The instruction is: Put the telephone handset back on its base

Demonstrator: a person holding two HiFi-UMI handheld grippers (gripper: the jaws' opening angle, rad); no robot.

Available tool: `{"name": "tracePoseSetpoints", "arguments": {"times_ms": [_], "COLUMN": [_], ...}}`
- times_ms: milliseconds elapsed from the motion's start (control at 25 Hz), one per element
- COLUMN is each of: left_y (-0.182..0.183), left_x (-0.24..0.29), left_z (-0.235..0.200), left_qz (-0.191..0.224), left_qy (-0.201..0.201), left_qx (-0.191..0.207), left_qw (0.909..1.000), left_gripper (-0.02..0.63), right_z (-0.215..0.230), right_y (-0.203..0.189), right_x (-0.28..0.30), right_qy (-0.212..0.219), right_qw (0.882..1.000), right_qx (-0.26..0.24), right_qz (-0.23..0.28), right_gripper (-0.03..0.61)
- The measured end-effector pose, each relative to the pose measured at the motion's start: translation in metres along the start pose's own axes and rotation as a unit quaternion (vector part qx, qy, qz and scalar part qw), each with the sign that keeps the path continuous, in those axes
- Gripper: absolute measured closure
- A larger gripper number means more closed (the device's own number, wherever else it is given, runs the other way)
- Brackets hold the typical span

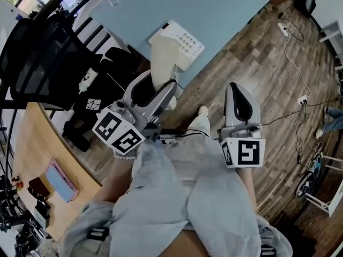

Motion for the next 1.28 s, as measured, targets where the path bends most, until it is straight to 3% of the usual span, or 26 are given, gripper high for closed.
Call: {"name": "tracePoseSetpoints", "arguments": {"times_ms": [360,680,1280], "left_y": [0.002,0.000,-0.005], "left_x": [0.057,0.102,0.136], "left_z": [-0.012,-0.019,-0.029], "left_qz": [0.023,0.043,0.082], "left_qy": [0.068,0.136,0.268], "left_qx": [-0.018,-0.017,-0.028], "left_qw": [0.9973,0.9897,0.9595], "left_gripper": [0.399,0.400,0.400], "right_z": [0.065,0.114,0.136], "right_y": [-0.005,-0.009,-0.015], "right_x": [0.054,0.103,0.171], "right_qy": [0.072,0.141,0.288], "right_qw": [0.997,0.990,0.955], "right_qx": [-0.003,-0.010,-0.065], "right_qz": [-0.009,-0.012,-0.014], "right_gripper": [0.572,0.572,0.572]}}
Point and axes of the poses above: the fingertips, and each gripper's own axes: x forward along the fingers, z to its right, y out of its top, the point moved 2 cm from there along -x, backward along the fingers, and after that the axes turned 6 degrees about -z, right-handed, at the moved point
